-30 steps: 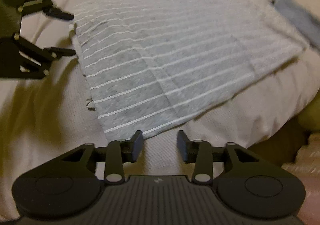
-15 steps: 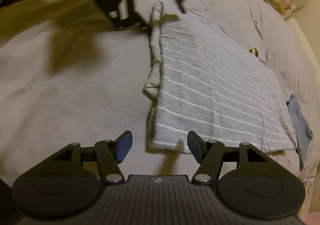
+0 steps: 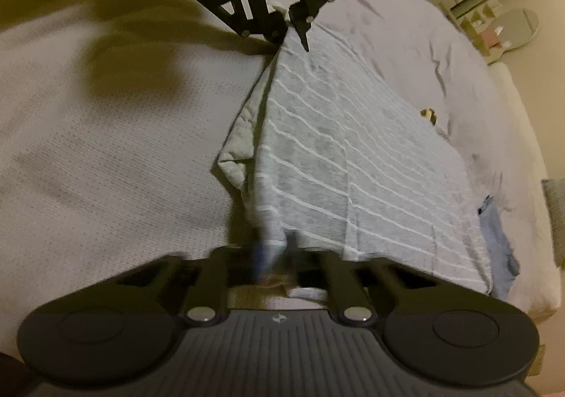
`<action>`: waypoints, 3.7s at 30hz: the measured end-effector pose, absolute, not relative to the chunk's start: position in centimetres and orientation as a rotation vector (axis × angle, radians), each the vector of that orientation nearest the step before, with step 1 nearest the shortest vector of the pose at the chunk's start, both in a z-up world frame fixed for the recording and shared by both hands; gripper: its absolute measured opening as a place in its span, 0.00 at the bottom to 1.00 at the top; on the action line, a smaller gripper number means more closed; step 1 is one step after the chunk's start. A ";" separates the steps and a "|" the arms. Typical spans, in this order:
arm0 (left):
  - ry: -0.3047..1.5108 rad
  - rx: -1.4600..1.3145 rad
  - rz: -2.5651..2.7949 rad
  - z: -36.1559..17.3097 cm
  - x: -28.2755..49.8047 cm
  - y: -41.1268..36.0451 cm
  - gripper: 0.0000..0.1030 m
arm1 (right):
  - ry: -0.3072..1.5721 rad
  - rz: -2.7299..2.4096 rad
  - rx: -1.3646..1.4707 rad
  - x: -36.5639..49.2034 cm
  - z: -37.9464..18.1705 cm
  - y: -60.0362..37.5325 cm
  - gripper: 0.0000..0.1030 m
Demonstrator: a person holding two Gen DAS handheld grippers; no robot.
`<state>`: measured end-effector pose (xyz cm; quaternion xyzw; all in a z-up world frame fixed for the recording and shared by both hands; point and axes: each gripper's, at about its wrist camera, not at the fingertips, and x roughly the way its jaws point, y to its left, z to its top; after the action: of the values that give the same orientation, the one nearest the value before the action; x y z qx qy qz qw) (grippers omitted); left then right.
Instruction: Fold clothes
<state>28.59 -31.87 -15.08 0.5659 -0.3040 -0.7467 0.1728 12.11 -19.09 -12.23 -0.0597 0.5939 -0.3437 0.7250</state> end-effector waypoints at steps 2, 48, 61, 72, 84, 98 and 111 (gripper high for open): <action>-0.850 1.610 -2.123 -14.5 28.7 -32.0 0.05 | 1.291 -0.744 -0.095 11.7 -11.3 -19.4 0.03; -0.777 2.075 -2.330 -8.5 -2.5 -65.6 0.05 | 0.735 -0.698 0.954 -21.7 -2.3 -53.2 0.03; -0.245 1.944 -2.379 -12.2 -4.5 -72.4 0.28 | 0.672 -0.773 1.182 -26.8 -7.8 -57.2 0.08; 0.460 1.332 -2.106 -7.8 6.2 -75.8 0.41 | 0.755 -0.921 0.966 -26.1 -4.1 -55.8 0.28; 0.744 1.115 -1.887 -11.5 10.4 -72.0 0.42 | 0.753 -0.714 0.807 -17.9 -6.4 -63.9 0.40; 0.890 0.924 -1.627 -12.3 17.9 -66.2 0.42 | 0.861 -0.548 0.776 -9.5 -12.8 -74.3 0.40; 1.043 0.689 -1.623 -11.4 20.0 -63.0 0.37 | 0.807 -0.576 0.777 -10.2 -11.2 -73.8 0.37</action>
<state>20.02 -63.03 -11.36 0.2874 0.4351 -0.6769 0.5196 -10.18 -73.77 -11.21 0.3631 0.3774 -0.2692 0.8083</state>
